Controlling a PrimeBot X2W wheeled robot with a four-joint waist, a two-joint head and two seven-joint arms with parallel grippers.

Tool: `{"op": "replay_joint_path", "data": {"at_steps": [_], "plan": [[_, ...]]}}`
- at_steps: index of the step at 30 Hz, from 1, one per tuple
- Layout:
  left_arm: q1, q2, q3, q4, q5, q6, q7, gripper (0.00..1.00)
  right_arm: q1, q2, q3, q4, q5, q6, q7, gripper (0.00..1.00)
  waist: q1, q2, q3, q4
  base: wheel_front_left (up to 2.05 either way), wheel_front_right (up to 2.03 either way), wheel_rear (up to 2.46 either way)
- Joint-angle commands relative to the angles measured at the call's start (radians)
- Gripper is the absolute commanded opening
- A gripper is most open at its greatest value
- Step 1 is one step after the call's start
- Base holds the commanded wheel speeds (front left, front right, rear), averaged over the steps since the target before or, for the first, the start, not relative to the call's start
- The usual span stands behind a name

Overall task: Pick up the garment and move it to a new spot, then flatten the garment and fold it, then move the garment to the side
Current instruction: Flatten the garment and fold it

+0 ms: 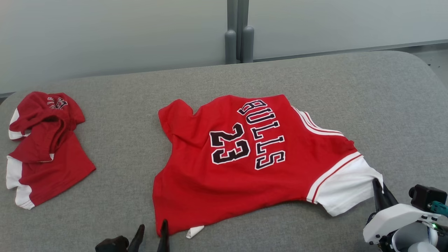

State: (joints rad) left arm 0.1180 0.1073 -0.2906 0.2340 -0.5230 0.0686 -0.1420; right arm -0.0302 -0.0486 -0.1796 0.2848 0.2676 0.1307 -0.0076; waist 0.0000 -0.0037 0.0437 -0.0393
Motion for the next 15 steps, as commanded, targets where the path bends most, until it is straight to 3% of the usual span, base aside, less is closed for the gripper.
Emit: {"op": "replay_joint_path", "data": {"at_steps": [1,15], "plan": [[0.015,-0.003,-0.005,0.014,-0.021,-0.013,0.020,1.00,0.016,-0.003,0.001,-0.012,-0.005,0.000,0.007,0.00,0.0000,0.0037,0.001,0.001,0.00,0.00,0.00],[-0.030,-0.031,-0.011,0.156,-0.140,-0.053,0.099,1.00,0.022,-0.003,0.027,-0.034,-0.007,0.000,0.022,0.00,0.0000,0.0037,-0.008,-0.013,0.00,0.00,0.00]]}}
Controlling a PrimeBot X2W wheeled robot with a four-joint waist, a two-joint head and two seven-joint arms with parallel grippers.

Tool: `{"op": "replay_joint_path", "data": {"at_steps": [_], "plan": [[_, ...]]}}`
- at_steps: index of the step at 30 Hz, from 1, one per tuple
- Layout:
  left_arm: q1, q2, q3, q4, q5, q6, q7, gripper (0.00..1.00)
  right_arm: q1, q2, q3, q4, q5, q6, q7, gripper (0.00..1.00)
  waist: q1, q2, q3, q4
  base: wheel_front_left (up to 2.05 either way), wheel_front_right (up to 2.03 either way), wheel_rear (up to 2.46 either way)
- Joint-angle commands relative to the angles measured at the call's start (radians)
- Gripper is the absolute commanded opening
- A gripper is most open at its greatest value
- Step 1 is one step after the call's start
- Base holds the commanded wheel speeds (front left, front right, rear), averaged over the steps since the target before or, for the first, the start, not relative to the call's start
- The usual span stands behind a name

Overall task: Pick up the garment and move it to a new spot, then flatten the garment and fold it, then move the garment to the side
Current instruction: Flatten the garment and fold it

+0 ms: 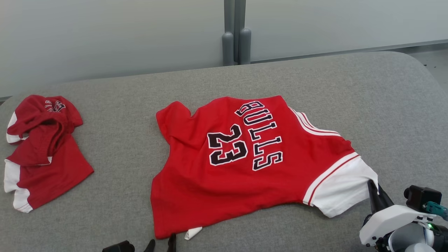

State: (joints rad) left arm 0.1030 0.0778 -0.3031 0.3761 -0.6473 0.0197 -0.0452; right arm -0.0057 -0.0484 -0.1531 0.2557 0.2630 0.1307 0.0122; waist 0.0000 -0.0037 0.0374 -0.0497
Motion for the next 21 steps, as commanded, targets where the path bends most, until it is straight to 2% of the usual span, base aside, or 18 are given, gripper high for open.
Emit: {"op": "replay_joint_path", "data": {"at_steps": [1,10,12,14,16,21], "plan": [[-0.022,-0.005,0.004,0.026,-0.026,-0.009,0.003,1.00,-0.003,-0.004,0.003,-0.005,-0.003,0.000,0.003,0.00,0.0000,0.0037,-0.002,-0.005,0.00,0.00,0.00],[-0.065,-0.021,0.008,0.108,-0.118,-0.047,0.005,1.00,0.001,-0.004,0.019,-0.012,-0.005,0.000,0.007,0.00,0.0000,0.0037,-0.010,-0.022,0.00,0.00,0.00],[-0.074,-0.022,0.001,0.128,-0.127,-0.052,-0.001,0.55,0.004,-0.004,0.020,-0.013,-0.007,0.000,0.007,0.00,0.0000,0.0037,-0.011,-0.024,0.00,0.00,0.00],[-0.085,-0.024,-0.012,0.148,-0.127,-0.056,-0.008,0.36,0.007,-0.004,0.022,-0.015,-0.009,0.000,0.008,0.00,0.0000,0.0037,-0.013,-0.024,0.00,0.00,0.00],[-0.096,-0.027,-0.027,0.169,-0.133,-0.067,-0.022,0.00,0.011,-0.004,0.023,-0.017,-0.012,0.000,0.008,0.00,0.0000,0.0037,-0.019,-0.024,0.00,0.00,0.00],[-0.112,-0.025,-0.017,0.160,-0.151,-0.076,-0.083,0.00,0.011,-0.004,0.023,-0.024,-0.004,0.000,-0.009,0.00,0.0000,0.0037,-0.035,-0.020,0.00,0.00,0.00]]}}
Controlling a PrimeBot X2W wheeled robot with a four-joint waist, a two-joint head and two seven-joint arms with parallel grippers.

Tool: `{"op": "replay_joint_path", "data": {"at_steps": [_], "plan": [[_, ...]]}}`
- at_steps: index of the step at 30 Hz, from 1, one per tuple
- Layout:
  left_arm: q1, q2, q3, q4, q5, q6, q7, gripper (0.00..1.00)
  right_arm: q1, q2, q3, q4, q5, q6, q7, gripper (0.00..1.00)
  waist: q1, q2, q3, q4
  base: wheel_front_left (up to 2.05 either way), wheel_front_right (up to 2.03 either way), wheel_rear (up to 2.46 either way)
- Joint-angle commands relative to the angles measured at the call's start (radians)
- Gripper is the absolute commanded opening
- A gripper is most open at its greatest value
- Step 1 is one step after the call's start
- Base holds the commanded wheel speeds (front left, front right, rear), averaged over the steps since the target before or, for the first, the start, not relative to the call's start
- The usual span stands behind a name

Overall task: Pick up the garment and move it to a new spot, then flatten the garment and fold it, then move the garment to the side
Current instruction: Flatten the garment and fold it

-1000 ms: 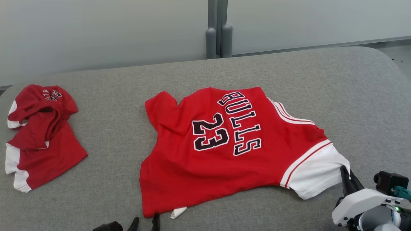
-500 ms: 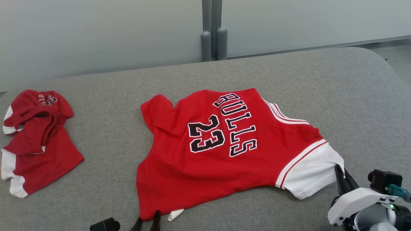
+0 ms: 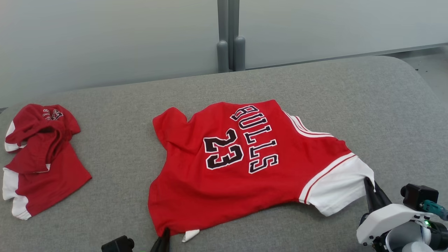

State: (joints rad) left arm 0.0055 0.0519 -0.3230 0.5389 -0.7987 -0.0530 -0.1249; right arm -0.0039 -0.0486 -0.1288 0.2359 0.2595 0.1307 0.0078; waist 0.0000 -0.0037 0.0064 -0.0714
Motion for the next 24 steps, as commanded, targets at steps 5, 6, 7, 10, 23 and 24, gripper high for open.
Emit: {"op": "replay_joint_path", "data": {"at_steps": [5,6,7,10,23,24], "plan": [[-0.022,0.001,0.023,-0.075,-0.018,-0.016,-0.067,0.00,-0.010,-0.003,0.000,-0.024,0.061,0.000,-0.044,0.00,0.0000,0.0037,-0.016,0.010,0.00,0.00,0.00],[-0.022,0.001,0.028,-0.097,-0.020,-0.019,-0.077,0.00,-0.016,-0.004,0.002,-0.032,0.072,0.000,-0.052,0.00,0.0000,0.0037,-0.018,0.011,0.00,0.00,0.00],[-0.023,0.001,0.032,-0.121,-0.020,-0.019,-0.085,0.00,-0.022,-0.003,0.004,-0.039,0.090,0.000,-0.060,0.00,0.0000,0.0037,-0.020,0.013,0.00,0.00,0.00],[-0.024,0.003,0.044,-0.210,-0.009,-0.010,-0.102,0.00,-0.030,-0.004,0.012,-0.069,0.123,0.000,-0.068,0.00,0.0000,0.0037,-0.026,0.018,0.00,0.00,0.00],[0.009,0.040,0.049,-0.635,0.054,0.064,-0.093,0.00,-0.056,-0.003,0.023,-0.342,0.206,0.000,-0.033,0.00,0.0000,0.0037,-0.046,0.014,0.00,0.00,0.00],[0.009,0.043,0.049,-0.665,0.057,0.072,-0.090,0.00,-0.054,-0.003,0.021,-0.366,0.217,0.000,-0.028,0.00,0.0000,0.0037,-0.047,0.013,0.00,0.00,0.00]]}}
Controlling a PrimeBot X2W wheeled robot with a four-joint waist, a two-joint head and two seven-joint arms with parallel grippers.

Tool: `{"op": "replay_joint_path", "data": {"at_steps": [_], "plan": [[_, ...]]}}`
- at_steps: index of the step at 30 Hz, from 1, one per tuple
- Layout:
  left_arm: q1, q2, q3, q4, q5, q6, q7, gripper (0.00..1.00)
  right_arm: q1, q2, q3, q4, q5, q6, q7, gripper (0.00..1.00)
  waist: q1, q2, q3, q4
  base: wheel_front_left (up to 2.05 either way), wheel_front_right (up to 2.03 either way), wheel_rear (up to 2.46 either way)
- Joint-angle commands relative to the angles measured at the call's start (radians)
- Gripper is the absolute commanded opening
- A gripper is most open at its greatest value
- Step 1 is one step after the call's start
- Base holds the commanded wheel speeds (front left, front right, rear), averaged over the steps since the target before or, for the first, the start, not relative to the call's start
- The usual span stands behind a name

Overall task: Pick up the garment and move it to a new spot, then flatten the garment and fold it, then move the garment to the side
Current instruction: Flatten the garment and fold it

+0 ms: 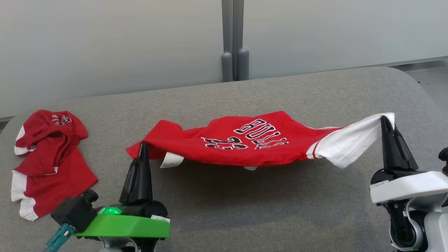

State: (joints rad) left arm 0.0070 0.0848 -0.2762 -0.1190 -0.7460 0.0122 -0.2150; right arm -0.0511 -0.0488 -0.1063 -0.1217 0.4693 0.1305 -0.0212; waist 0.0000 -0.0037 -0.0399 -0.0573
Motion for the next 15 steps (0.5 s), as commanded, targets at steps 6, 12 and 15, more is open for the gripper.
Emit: {"op": "replay_joint_path", "data": {"at_steps": [6,12,15], "plan": [[-0.007,0.027,0.005,-0.141,0.028,0.030,0.024,0.00,-0.001,-0.003,-0.017,-0.126,0.059,0.000,0.019,0.00,0.0000,0.0037,-0.001,-0.005,0.00,0.00,0.00],[-0.032,0.054,0.019,-0.274,0.045,0.058,0.054,0.00,-0.006,-0.003,-0.041,-0.261,0.104,0.000,0.044,0.00,0.0000,0.0037,0.005,-0.009,0.00,0.00,0.00],[-0.055,0.069,0.029,-0.322,0.050,0.065,0.074,0.00,-0.020,-0.003,-0.057,-0.319,0.119,0.000,0.053,0.00,0.0000,0.0037,0.013,-0.009,0.00,0.00,0.00]]}}
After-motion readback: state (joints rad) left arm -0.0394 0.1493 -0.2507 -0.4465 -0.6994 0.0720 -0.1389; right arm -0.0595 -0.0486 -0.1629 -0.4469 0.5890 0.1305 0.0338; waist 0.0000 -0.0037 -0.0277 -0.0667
